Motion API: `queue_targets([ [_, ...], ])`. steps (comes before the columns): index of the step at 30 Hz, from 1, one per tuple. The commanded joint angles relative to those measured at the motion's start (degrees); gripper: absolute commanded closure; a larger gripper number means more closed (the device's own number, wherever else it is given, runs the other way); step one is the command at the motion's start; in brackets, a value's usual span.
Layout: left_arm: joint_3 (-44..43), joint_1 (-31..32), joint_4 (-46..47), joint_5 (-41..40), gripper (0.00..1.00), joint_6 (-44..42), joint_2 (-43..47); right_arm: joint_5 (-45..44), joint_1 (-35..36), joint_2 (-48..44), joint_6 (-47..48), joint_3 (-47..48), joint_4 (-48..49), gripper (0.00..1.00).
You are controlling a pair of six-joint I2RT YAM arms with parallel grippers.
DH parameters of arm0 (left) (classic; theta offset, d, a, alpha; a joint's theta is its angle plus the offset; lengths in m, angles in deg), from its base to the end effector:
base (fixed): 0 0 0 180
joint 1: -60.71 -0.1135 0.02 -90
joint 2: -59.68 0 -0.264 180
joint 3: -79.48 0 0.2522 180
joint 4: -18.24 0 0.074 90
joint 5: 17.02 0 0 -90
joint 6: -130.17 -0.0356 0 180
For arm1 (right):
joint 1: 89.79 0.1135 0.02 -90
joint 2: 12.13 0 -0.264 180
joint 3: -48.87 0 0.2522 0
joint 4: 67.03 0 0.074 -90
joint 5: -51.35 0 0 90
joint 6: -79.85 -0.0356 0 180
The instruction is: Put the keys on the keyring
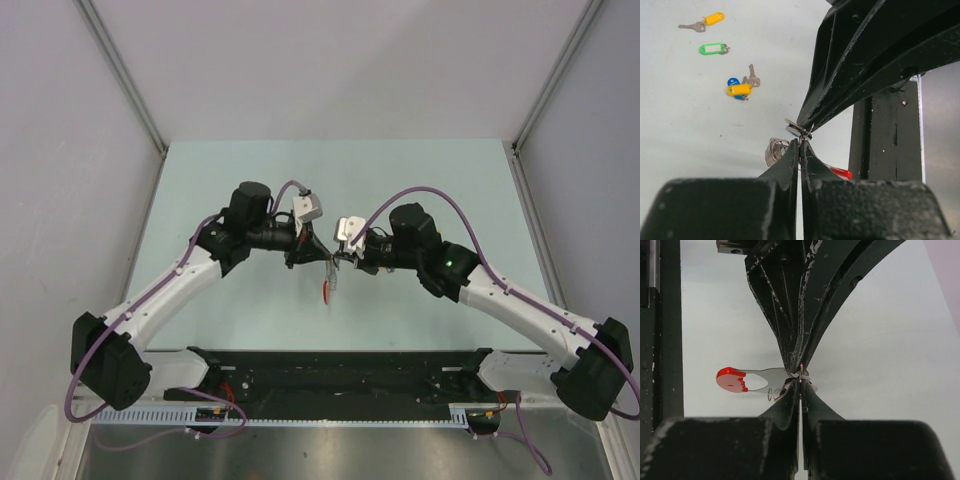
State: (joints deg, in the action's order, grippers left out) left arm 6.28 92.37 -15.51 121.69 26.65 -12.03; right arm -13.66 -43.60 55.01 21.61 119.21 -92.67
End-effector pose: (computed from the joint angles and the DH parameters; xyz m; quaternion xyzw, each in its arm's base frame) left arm 0.2172 -0.1654 0.3187 0.4903 0.6601 -0.4260 0.3774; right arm 0.1743 0.2034 0.3303 -0.6039 0.5552 0.2466 0.5160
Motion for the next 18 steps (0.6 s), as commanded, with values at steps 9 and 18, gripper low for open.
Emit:
queue_targets([
  [9,6.8,0.1,19.6,-11.4,1.0,17.5,9.3,-7.3,3.3,-5.3,-2.6,0.7,-0.5,1.0],
  [18,16.4,0.1,34.9,-22.2,0.99,29.1,17.3,-9.0,6.4,-7.3,-7.1,-4.2,4.7,1.0],
])
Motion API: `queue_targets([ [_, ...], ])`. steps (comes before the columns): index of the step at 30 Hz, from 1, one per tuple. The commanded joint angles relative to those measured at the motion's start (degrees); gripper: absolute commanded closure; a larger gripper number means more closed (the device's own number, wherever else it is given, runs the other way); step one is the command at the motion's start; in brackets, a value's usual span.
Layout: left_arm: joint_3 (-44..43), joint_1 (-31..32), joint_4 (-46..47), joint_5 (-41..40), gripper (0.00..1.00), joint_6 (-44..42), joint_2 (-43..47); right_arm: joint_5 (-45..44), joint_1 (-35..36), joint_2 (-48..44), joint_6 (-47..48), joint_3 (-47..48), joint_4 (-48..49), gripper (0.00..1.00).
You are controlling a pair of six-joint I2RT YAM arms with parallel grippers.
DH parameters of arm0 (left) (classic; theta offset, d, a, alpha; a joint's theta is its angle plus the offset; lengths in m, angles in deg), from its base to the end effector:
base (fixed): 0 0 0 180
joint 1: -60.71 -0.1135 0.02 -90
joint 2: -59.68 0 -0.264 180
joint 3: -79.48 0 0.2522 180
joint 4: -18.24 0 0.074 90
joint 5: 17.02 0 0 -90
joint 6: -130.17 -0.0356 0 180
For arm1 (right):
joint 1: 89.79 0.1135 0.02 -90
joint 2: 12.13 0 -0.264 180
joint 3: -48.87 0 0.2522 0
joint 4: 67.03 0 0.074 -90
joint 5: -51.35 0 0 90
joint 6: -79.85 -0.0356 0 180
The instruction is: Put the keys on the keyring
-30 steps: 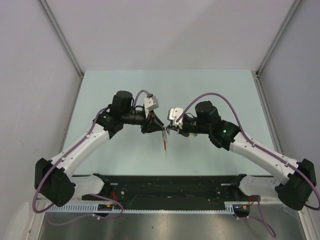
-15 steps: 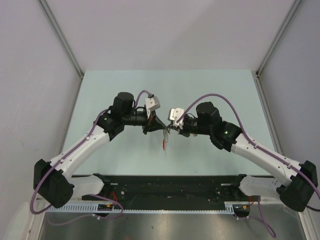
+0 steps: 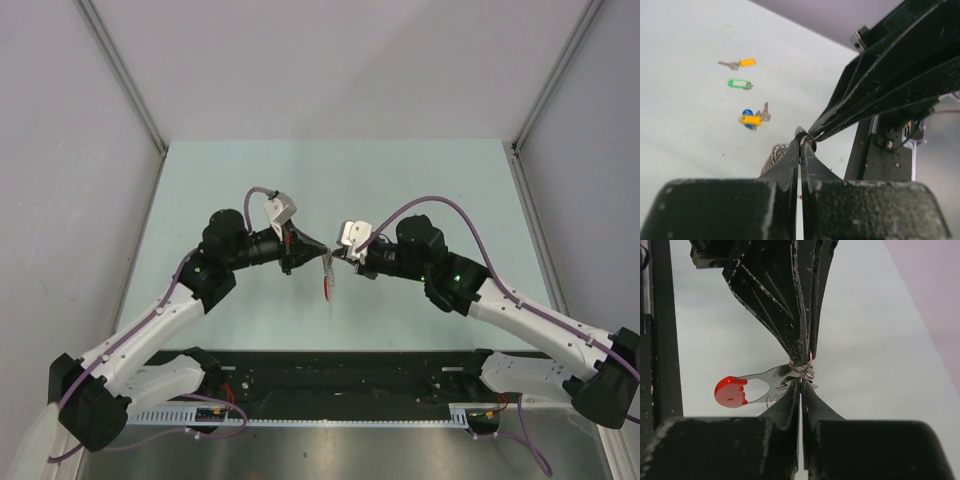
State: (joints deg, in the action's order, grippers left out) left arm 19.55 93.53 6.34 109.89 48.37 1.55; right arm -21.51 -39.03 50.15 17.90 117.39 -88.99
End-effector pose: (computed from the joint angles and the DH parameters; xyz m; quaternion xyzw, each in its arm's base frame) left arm 0.1847 -0.1446 0.3277 0.3536 0.6671 -0.4407 0.4855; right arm 0.1512 0.2017 0.3453 -0.5699 0.5520 0.2340 0.5619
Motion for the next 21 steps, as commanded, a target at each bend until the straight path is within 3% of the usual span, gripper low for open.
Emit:
queue_targets([
  [1,5.2,-1.1,15.1,-10.8,1.0,8.7,4.2,-1.3,2.3,-2.4,-4.2,-2.8,1.7,1.0],
  [6,10.3,-0.7,25.4,-11.9,1.0,16.0,5.5,-4.1,4.9,-1.9,-6.4,-5.0,7.2,1.0],
  [13,15.7,0.3,32.2,-17.9,0.99,19.5,8.2,-5.8,7.7,1.6,-7.6,-5.4,11.7,1.0],
  [17,15.9,0.4,32.2,-16.4,0.99,19.3,7.9,-6.9,7.9,1.6,-6.4,-5.4,13.0,1.0],
  [19,15.3,0.4,30.4,-15.7,0.91,17.9,8.6,-6.9,7.9,0.7,-5.4,-5.3,12.8,1.0],
  [21,14.3,0.4,25.0,-15.0,0.77,13.7,9.4,-6.9,7.9,0.3,-3.9,-4.4,10.9,1.0],
])
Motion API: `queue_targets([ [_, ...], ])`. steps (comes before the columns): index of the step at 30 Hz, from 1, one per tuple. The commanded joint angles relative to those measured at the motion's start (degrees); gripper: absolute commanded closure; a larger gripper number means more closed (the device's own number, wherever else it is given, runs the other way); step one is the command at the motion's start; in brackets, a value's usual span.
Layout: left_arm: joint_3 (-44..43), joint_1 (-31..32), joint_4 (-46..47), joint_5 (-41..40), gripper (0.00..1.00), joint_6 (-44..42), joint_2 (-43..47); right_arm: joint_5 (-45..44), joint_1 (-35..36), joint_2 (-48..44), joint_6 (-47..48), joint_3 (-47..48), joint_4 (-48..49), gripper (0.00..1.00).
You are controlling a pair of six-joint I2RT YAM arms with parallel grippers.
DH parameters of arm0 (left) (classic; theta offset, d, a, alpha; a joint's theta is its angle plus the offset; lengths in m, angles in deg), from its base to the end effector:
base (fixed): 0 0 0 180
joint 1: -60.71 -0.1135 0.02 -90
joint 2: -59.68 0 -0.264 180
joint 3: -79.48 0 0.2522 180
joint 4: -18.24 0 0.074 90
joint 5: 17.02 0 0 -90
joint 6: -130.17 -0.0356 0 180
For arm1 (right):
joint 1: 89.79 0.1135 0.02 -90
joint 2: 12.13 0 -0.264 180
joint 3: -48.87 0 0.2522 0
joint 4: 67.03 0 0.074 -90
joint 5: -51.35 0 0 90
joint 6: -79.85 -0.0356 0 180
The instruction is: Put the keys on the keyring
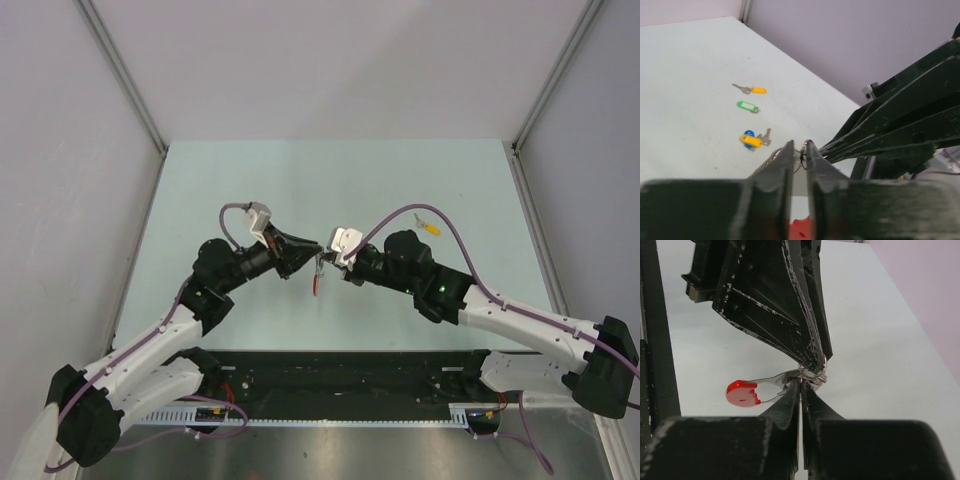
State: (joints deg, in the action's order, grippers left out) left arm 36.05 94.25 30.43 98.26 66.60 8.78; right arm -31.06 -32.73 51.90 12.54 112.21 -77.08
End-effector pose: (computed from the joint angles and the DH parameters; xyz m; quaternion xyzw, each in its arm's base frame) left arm 0.1661 -0.1284 0.2943 0.2016 0.6497 -0.4871 0.5476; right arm 0.1396 0.2241 0.3274 -0.5251 0.5627 0.2367 0.5930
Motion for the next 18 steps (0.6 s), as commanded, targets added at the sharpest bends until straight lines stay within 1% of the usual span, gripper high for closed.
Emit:
queue_targets([
  [1,-3.9,-0.3,-1.2,-3.1,0.73,-6.2,2.6,2.8,1.6,-1.5,1.9,1.1,-1.8,1.0],
  [2,-4.8,-0.4,-5.4,-2.9,0.66,-9.6,2.9,2.8,1.6,-1.6,2.4,1.5,-3.2,1.0],
  [4,-7.6,-0.4,-9.4,-1.3,0.59,-12.9,3.1,3.4,1.6,-2.2,3.5,2.2,-3.5,1.0],
  [5,-8.6,-0.4,-13.2,-1.0,0.55,-15.9,2.8,3.7,1.6,-2.4,3.8,2.4,-5.1,1.0],
  [7,-11.6,-0.5,-16.8,0.8,0.51,-19.2,2.6,4.3,1.6,-2.8,4.6,3.2,-6.0,1.0],
  [8,-12.8,-0.5,-20.6,1.5,0.49,-23.0,2.1,4.4,1.5,-2.7,5.1,3.7,-7.3,1.0],
  [9,-13.8,-0.6,-22.3,2.4,0.47,-24.7,1.8,4.7,1.6,-2.7,5.4,4.3,-8.2,1.0],
  [10,-15.8,-0.7,-24.0,4.6,0.46,-28.5,1.5,5.3,1.6,-2.6,6.2,5.2,-9.0,1.0],
  [11,-16.8,-0.9,-27.6,6.3,0.44,-30.2,1.2,5.8,1.6,-2.5,6.6,5.7,-10.5,1.0],
  [12,-17.8,-1.0,-29.1,7.7,0.43,-31.7,0.4,6.1,1.6,-2.4,6.9,6.1,-11.4,1.0],
  [13,-19.9,-1.2,-30.7,10.7,0.43,-34.8,-0.1,6.6,1.7,-2.3,7.2,6.9,-12.0,1.0],
  [14,-20.9,-1.3,-34.3,12.0,0.43,-36.2,-0.7,6.7,1.7,-2.2,7.7,7.2,-13.0,1.0],
  [16,-24.0,-1.5,-37.5,14.4,0.43,-39.3,-2.4,6.8,1.7,-2.2,8.0,7.5,-13.5,1.0],
  [18,-26.6,-1.7,-41.7,15.6,0.44,-40.5,-4.4,6.8,1.7,-2.2,8.3,7.8,-14.2,1.0],
])
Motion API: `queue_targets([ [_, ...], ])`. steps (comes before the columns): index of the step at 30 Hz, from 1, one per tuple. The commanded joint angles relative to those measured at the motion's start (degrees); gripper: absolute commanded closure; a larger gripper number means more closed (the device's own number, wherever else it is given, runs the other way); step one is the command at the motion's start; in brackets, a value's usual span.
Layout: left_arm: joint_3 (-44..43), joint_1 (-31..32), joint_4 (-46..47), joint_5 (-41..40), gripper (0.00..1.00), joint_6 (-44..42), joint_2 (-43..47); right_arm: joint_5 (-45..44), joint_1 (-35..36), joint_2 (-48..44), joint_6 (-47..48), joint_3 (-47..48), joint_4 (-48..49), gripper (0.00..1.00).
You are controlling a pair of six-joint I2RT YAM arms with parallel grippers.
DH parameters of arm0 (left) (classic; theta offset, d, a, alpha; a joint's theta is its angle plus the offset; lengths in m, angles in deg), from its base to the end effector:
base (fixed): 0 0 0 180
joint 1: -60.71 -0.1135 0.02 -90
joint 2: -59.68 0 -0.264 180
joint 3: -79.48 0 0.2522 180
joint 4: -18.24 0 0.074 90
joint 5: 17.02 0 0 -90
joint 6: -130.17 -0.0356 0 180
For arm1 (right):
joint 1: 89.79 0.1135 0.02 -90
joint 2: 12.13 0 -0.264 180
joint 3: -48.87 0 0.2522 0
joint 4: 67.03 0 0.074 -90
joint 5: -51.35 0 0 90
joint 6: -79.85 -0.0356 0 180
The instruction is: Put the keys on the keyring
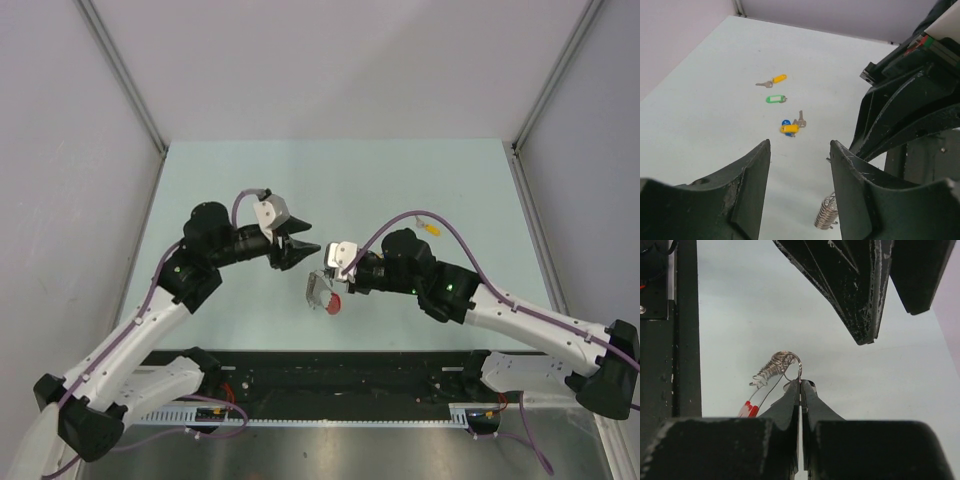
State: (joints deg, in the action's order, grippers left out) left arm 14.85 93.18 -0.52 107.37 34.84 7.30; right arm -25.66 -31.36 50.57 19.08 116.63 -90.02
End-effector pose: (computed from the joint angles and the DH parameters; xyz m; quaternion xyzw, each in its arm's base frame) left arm 0.1647 -0.1286 0.3644 0.4171 0.6106 -0.3637 0.5665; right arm 0.1259 0.2202 0.3369 -0.6044 0.5335 0.2359 0.5426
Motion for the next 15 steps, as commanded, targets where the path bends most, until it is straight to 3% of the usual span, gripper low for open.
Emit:
queue_targets([
  [1,-6.2,-0.7,-12.0,6.9,0.45,-9.4,-3.5,1.2,0.4,-0.8,1.8,3.5,-1.6,1.0],
  [7,-10.1,-0.7,-21.1,10.7,0.49,-7.8,-9.0,0.2,0.8,-0.1,2.5,3.7,-2.3,1.0],
  [15,-13.1,-0.7,-26.0,15.3,0.53,-3.8,-13.8,-0.2,1.0,0.6,2.8,3.7,-2.2,1.0],
])
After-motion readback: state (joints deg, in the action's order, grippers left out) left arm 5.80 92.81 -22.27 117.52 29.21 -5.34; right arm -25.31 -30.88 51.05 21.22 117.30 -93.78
